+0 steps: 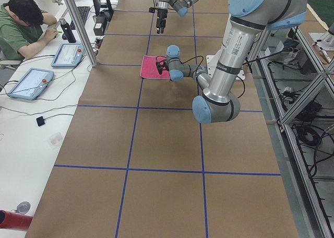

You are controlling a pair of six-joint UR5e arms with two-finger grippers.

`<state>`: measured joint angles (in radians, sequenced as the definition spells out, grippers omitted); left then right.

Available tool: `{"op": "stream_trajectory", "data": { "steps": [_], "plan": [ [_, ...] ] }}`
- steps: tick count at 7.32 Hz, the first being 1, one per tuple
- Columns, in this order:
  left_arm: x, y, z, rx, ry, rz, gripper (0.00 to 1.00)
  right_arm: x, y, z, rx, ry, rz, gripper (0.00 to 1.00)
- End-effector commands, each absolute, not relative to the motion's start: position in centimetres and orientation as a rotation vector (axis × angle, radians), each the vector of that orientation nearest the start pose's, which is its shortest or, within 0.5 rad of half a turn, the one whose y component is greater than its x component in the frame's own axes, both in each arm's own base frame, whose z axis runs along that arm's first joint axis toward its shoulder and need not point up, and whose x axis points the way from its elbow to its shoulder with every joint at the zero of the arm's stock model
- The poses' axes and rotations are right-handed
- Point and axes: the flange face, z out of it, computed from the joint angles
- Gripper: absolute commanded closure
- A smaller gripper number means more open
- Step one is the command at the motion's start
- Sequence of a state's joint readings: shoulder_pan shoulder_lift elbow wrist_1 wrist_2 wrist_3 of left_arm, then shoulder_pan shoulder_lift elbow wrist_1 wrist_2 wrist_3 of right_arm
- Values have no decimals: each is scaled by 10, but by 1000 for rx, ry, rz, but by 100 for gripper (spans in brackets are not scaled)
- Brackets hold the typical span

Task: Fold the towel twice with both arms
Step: 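Lower the left gripper onto the towel corner nearest it and grasp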

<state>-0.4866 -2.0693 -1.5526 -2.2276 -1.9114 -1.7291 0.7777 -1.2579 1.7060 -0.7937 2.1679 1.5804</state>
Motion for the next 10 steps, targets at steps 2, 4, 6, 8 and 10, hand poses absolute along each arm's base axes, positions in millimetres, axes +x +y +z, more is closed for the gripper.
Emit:
{"op": "stream_trajectory", "data": {
  "steps": [2, 4, 6, 8, 10],
  "plan": [
    [553, -405, 303, -116, 1167, -377, 22, -370, -473, 331, -37, -1292, 310, 1],
    [554, -403, 304, -119, 1165, -373, 26, -370, -473, 331, -37, -1292, 310, 1],
    [555, -403, 303, -120, 1166, -374, 32, -370, -473, 331, -37, -1292, 310, 1],
    [555, -403, 303, -121, 1166, -377, 43, -370, -473, 332, -38, -1290, 311, 1],
    [555, -403, 303, -121, 1166, -377, 52, -370, -473, 332, -38, -1290, 311, 1]
  ]
}}
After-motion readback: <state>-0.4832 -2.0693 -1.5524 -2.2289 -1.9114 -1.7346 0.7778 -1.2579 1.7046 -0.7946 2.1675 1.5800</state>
